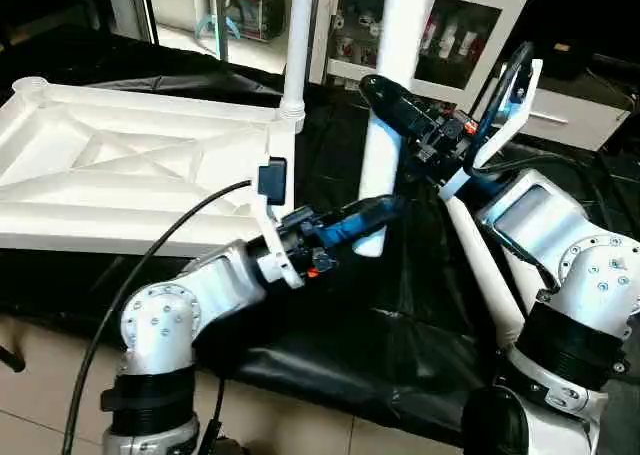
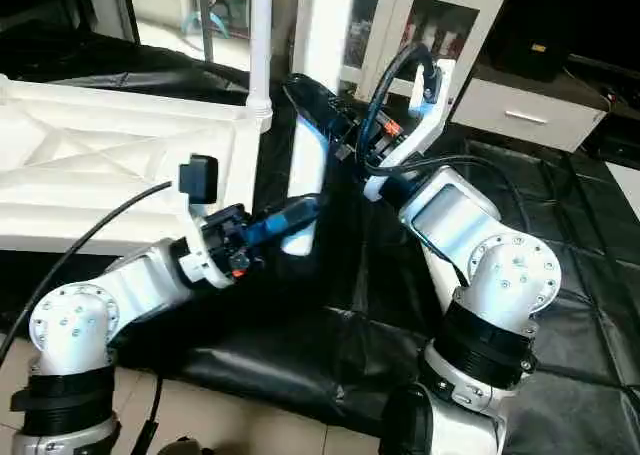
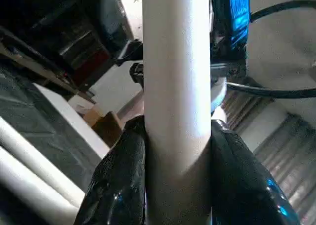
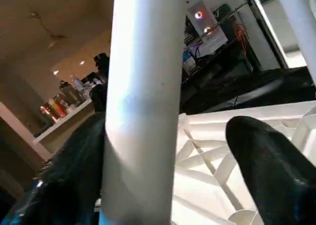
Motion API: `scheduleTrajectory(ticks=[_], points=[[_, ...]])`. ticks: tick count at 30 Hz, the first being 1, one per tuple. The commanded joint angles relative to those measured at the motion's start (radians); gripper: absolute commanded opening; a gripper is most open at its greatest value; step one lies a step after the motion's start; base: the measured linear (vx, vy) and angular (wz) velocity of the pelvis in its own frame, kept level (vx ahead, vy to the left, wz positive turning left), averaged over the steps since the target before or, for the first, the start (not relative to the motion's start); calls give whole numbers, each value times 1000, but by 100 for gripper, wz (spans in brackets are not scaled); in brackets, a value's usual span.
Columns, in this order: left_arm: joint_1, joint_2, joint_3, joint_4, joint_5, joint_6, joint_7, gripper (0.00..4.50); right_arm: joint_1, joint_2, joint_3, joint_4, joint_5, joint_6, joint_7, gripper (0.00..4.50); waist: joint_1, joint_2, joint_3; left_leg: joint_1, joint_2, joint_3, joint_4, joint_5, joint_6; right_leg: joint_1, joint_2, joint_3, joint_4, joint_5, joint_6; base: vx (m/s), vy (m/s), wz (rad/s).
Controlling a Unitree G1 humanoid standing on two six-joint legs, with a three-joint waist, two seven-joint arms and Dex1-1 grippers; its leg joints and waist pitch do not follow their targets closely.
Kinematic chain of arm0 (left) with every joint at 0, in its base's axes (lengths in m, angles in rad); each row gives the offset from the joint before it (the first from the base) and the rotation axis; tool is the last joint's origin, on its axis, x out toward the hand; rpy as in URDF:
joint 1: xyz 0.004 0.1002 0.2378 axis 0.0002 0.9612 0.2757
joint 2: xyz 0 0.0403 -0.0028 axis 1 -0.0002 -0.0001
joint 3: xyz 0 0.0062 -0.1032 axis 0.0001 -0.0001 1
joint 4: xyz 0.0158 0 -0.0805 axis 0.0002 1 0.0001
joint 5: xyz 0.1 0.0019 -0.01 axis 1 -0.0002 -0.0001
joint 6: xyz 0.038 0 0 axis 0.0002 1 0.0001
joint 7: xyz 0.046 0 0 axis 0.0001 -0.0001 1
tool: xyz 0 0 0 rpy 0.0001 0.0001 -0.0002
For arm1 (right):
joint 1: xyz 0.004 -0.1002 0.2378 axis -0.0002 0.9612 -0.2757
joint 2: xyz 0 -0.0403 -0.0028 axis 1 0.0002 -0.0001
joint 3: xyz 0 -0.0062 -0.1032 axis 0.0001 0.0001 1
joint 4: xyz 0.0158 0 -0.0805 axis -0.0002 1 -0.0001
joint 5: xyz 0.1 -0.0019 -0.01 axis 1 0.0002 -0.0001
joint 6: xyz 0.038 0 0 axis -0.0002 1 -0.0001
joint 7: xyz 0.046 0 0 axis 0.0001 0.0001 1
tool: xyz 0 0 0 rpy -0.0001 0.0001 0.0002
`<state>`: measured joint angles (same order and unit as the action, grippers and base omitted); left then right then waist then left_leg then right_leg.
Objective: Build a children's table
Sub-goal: Pick table leg
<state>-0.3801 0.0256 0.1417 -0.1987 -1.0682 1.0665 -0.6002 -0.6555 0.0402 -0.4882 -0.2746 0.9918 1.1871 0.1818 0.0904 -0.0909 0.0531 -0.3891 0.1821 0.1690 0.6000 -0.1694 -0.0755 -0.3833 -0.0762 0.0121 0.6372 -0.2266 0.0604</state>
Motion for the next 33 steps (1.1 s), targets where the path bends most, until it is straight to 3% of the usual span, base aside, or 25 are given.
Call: scheduleTrajectory(ticks=[1, 5, 8, 9, 10, 11, 12, 13, 14, 15, 16, 17, 19, 20, 21, 23, 24, 25, 26, 29, 33], points=[[-4, -2, -3, -30, -34, 4, -8, 139, 14, -23, -2, -13, 21, -7, -8, 430, 2, 14, -66, 28, 21, -2, -76, -109, -111, 30, -25, 7, -66, 29, -55, 0, 0, 0], [0, 8, 0, -33, -38, 10, -12, 139, 19, -41, 2, -14, 6, -24, -3, 450, 2, 17, -66, 27, 21, -2, -76, -112, -116, 29, -25, 6, -66, 30, -52, 0, 0, 0], [2, 16, 2, -34, -37, 15, -9, 139, 29, -82, 21, -28, -49, -65, 13, 450, 5, 15, -67, 28, 21, -2, -74, -95, -118, 32, -23, 6, -66, 60, -43, 0, 0, 0], [-1, 49, 5, -29, -38, 21, -11, 139, 60, -218, 131, -24, -271, -282, 99, 450, 10, 28, -69, 26, 22, -5, -73, -95, -129, 33, -27, 3, -65, 60, -39, 0, 0, 0], [-2, 50, 5, -28, -38, 22, -12, 139, 61, -222, 134, -24, -279, -290, 103, 450, 10, 20, -66, 27, 23, -3, -72, -97, -138, 35, -25, 5, -69, 62, -24, 0, 0, 0], [-3, 57, 6, -27, -37, 23, -12, 139, 65, -247, 154, -18, -318, -337, 124, 450, 9, 24, -67, 26, 21, -3, -75, -96, -136, 35, -24, 5, -67, 64, -24, 0, 0, 0], [-15, 106, 23, -7, -40, 41, -10, 139, 89, -468, 341, 41, -623, -654, 243, 450, 19, 30, -72, 28, 28, -9, -70, -115, -150, 37, -31, -2, -70, 36, -24, 0, 0, 0], [-19, 124, 25, 0, -35, 46, -14, 139, 93, -539, 405, 66, -713, -753, 280, 450, 16, 20, -63, 28, 22, 0, -70, -123, -145, 34, -24, 5, -75, 20, -15, 0, 0, 0], [-21, 134, 26, 5, -31, 48, -16, 139, 96, -581, 443, 80, -766, -811, 301, 450, 20, 25, -63, 26, 23, -2, -71, -128, -148, 32, -26, 4, -74, -1, -16, 0, 0, 0], [-25, 152, 23, 11, -24, 52, -23, 139, 86, -620, 479, 112, -829, -886, 306, 450, 13, 21, -61, 27, 19, 2, -69, -145, -138, 29, -21, 5, -76, -28, -33, 0, 0, 0], [-30, 167, 21, 19, -14, 54, -28, 139, 73, -646, 501, 142, -873, -944, 310, 450, 10, 3, -63, 23, 20, 2, -67, -146, -118, 34, -24, 4, -75, -40, -59, 0, 0, 0], [-30, 167, 21, 19, -14, 54, -28, 139, 73, -646, 501, 142, -873, -944, 310, 450, 8, 8, -62, 25, 19, 3, -66, -148, -106, 32, -22, 5, -74, -41, -74, 0, 0, 0], [-40, 206, 8, 33, 21, 48, -38, 139, 37, -698, 550, 232, -967, -1060, 282, 450, -1, 1, -63, 25, 20, 6, -63, -141, -68, 30, -19, 5, -70, -21, -118, 0, 0, 0], [-43, 217, 4, 36, 31, 45, -39, 139, 33, -720, 577, 265, -1009, -1108, 269, 450, -2, -6, -64, 24, 22, 5, -62, -137, -62, 32, -21, 4, -68, -20, -125, 0, 0, 0], [-46, 229, -1, 38, 42, 40, -44, 139, 29, -747, 609, 303, -1060, -1149, 250, 450, -3, -4, -62, 25, 22, 8, -60, -134, -49, 31, -21, 6, -70, -25, -133, 0, 0, 0], [-52, 245, -4, 43, 47, 39, -47, 138, 29, -779, 646, 354, -1125, -1229, 233, 450, -3, -10, -63, 25, 21, 11, -57, -130, -34, 31, -21, 8, -70, -26, -139, 0, 0, 0], [-55, 268, -12, 47, 52, 44, -51, 138, 29, -802, 671, 403, -1177, -1314, 219, 450, -2, -8, -63, 24, 22, 10, -56, -128, -35, 30, -23, 7, -68, -28, -141, 0, 0, 0], [-55, 288, -22, 49, 59, 48, -61, 138, 28, -810, 679, 441, -1209, -1372, 208, 450, -1, -14, -64, 24, 22, 11, -54, -126, -33, 29, -24, 6, -67, -38, -142, 0, 0, 0], [-53, 309, -33, 50, 69, 51, -74, 138, 26, -827, 696, 474, -1259, -1427, 179, 450, -3, -10, -64, 25, 23, 11, -54, -130, -35, 27, -23, 6, -67, -41, -145, 0, 0, 0], [-42, 352, -50, 52, 87, 60, -100, 138, 4, -858, 727, 540, -1387, -1525, 77, 450, -8, -7, -63, 28, 23, 12, -53, -138, -44, 25, -17, 5, -64, -20, -152, 0, 0, 0], [-35, 387, -62, 75, 116, 51, -126, 138, -18, -865, 736, 601, -1439, -1617, 0, 450, -10, -7, -63, 26, 21, 13, -51, -151, -43, 25, -16, 5, -62, -17, -155, 0, 0, 0]])
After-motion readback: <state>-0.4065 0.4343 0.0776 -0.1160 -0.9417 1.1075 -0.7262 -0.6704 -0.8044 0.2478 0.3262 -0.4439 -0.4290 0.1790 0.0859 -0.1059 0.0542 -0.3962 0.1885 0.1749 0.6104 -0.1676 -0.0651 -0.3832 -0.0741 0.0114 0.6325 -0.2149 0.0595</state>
